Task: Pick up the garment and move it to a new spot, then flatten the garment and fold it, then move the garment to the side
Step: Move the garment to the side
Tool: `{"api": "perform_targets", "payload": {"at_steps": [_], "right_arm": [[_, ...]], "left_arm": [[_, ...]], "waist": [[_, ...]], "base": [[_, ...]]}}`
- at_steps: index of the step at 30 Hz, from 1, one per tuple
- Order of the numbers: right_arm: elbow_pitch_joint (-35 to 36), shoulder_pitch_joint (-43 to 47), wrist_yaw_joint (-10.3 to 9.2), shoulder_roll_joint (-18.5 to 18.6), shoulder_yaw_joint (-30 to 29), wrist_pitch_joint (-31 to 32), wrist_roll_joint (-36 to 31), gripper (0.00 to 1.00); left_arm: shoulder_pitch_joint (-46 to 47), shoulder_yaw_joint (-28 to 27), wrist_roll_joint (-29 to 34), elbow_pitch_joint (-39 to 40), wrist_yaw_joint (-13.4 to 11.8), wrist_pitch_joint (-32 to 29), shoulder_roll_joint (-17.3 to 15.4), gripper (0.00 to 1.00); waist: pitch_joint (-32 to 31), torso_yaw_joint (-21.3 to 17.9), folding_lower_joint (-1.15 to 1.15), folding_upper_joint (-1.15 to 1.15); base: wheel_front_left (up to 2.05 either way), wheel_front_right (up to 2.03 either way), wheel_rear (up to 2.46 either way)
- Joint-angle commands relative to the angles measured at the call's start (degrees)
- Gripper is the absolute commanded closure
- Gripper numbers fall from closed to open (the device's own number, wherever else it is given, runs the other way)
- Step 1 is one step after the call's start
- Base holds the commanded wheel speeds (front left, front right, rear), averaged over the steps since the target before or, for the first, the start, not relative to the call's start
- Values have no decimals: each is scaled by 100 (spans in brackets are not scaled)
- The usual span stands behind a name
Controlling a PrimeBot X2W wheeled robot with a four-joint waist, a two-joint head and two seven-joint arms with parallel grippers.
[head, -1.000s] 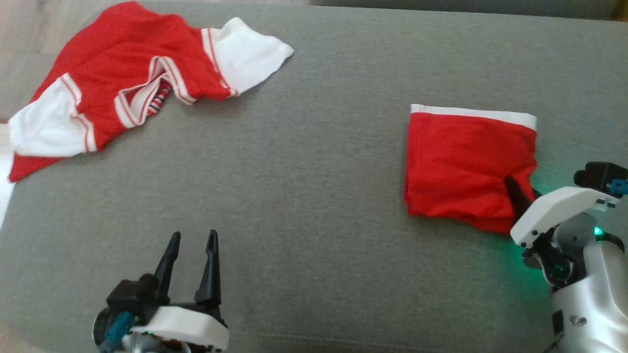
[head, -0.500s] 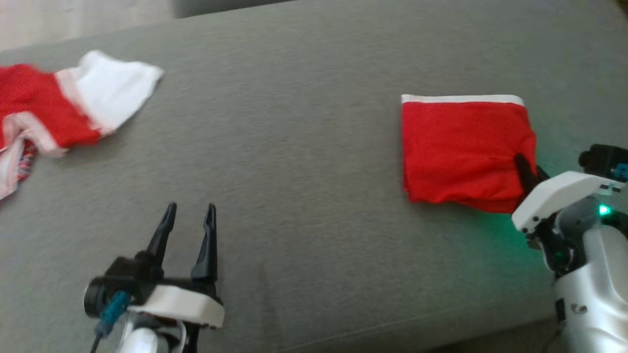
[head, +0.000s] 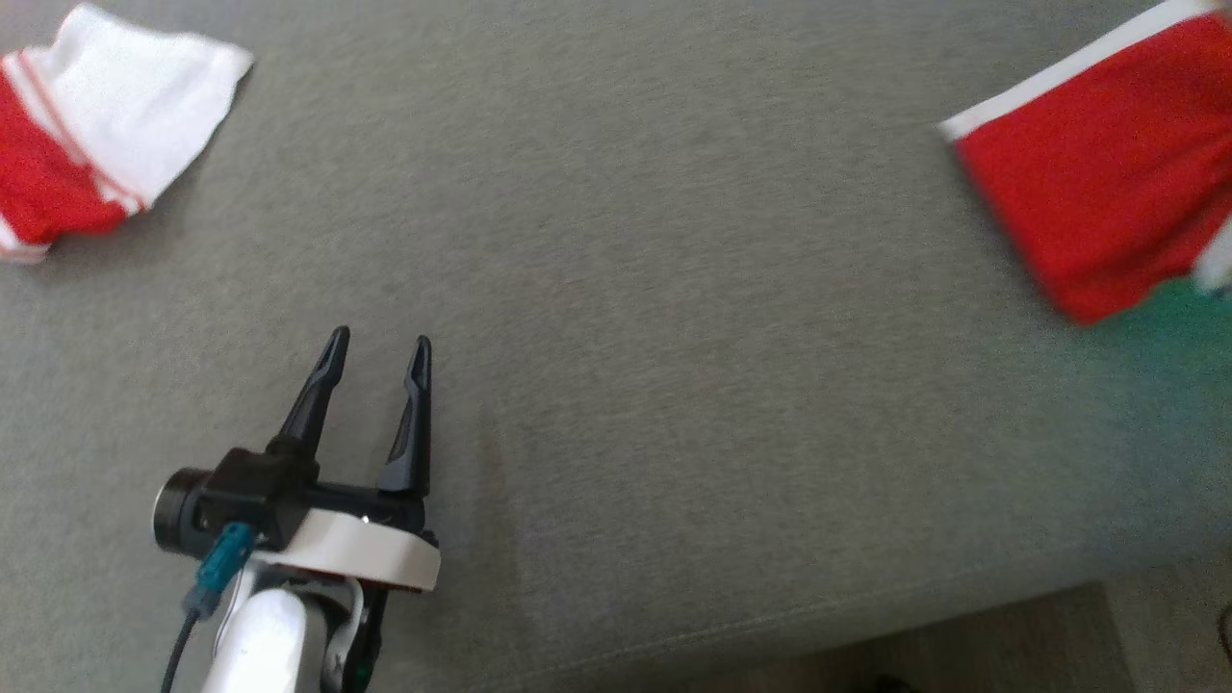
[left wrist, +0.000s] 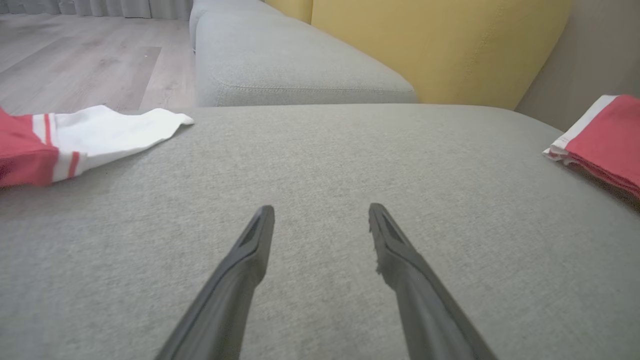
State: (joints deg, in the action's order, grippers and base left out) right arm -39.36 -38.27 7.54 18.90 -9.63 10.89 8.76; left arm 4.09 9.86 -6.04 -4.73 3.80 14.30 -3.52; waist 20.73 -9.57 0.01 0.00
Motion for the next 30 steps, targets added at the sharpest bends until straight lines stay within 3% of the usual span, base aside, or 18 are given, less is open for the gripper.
{"api": "perform_targets", "payload": {"at_steps": [1,7,11,12,13,21,26,30], "right_arm": [[-50,-401,-5,447,-129,-105,-272,100],[-742,-1041,-5,1054,-980,-291,-1144,100],[-1057,-1216,-5,1225,-1425,-326,-1531,100],[-1118,-1254,-5,1257,-1546,-365,-1686,61],[-1152,-1284,-5,1276,-1644,-434,-1847,0],[-1105,-1301,-5,982,-1974,-1357,-2904,0],[-888,-1069,-5,616,-1866,-2108,-2998,0],[-433,-557,-5,59,-1674,-2413,-2863,0]], "left_arm": [[34,-177,69,274,-1,70,-74,0],[-137,-241,95,459,-28,70,-122,0],[-174,-249,94,528,-37,70,-115,0],[-175,-258,88,544,-45,70,-110,0],[-174,-266,84,558,-54,70,-106,0],[-161,-264,4,533,-96,70,-44,0],[-193,-307,-130,456,-147,70,2,0],[-322,-373,-287,357,-207,70,34,0]], "waist": [[360,407,-1,0],[609,761,-1,0],[671,848,-1,0],[683,857,-1,0],[690,861,-1,0],[330,713,-1,0],[-136,631,-1,0],[-644,637,-1,0]], "base": [[0,0,0],[0,0,0],[0,0,0],[0,0,0],[0,0,0],[0,0,0],[0,0,0],[0,0,0]]}}
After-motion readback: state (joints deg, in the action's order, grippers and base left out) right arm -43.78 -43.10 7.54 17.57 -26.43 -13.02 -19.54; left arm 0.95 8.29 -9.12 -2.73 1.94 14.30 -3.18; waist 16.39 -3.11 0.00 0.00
